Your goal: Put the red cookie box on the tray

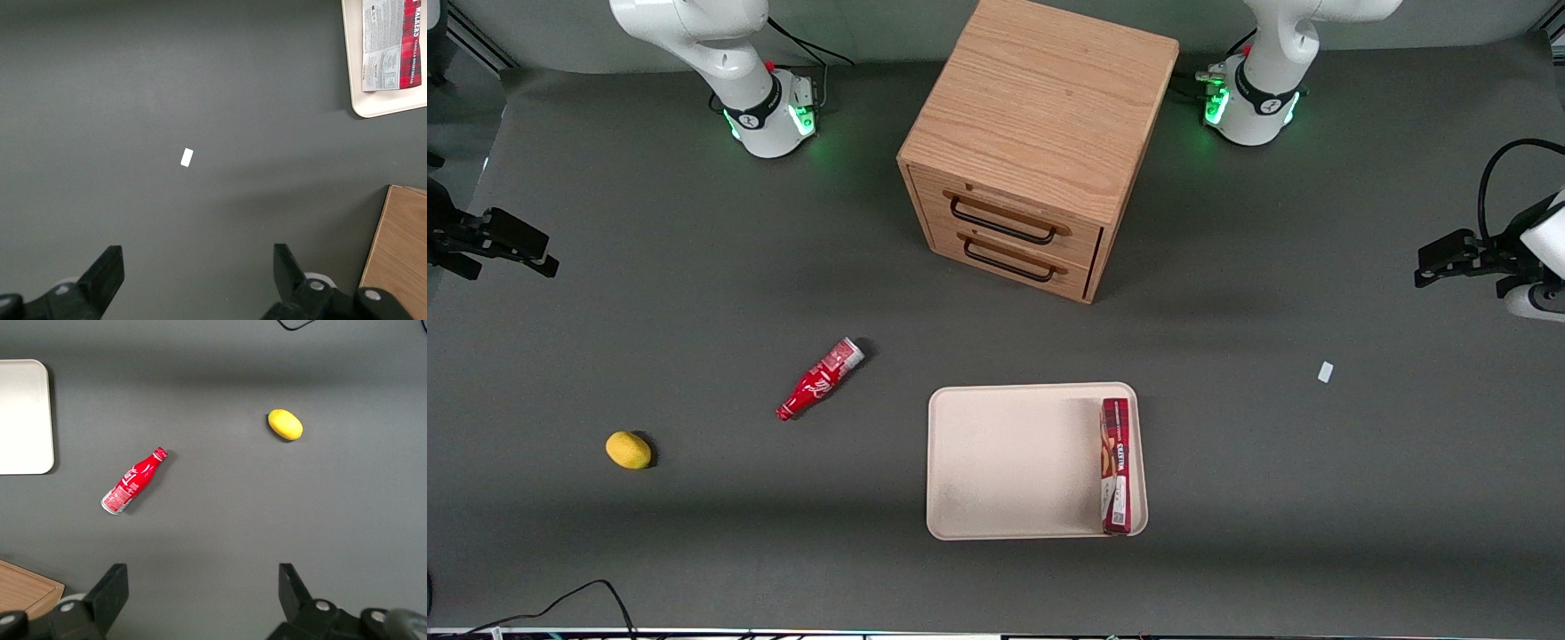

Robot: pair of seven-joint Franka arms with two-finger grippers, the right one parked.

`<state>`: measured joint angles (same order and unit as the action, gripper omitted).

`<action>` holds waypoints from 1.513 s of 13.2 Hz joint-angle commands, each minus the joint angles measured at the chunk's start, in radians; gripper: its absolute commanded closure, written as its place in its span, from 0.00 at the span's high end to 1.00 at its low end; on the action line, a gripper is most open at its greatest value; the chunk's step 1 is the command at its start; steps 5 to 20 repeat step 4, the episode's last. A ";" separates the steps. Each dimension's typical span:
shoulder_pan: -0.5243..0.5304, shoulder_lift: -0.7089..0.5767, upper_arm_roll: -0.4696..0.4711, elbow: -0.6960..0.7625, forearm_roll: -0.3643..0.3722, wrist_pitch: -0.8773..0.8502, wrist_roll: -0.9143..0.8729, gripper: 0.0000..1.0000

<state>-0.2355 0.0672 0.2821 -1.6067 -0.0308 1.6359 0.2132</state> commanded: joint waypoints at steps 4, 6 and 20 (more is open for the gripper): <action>-0.011 -0.004 0.006 0.039 0.066 -0.036 0.012 1.00; -0.011 -0.004 0.006 0.039 0.066 -0.036 0.012 1.00; -0.011 -0.004 0.006 0.039 0.066 -0.036 0.012 1.00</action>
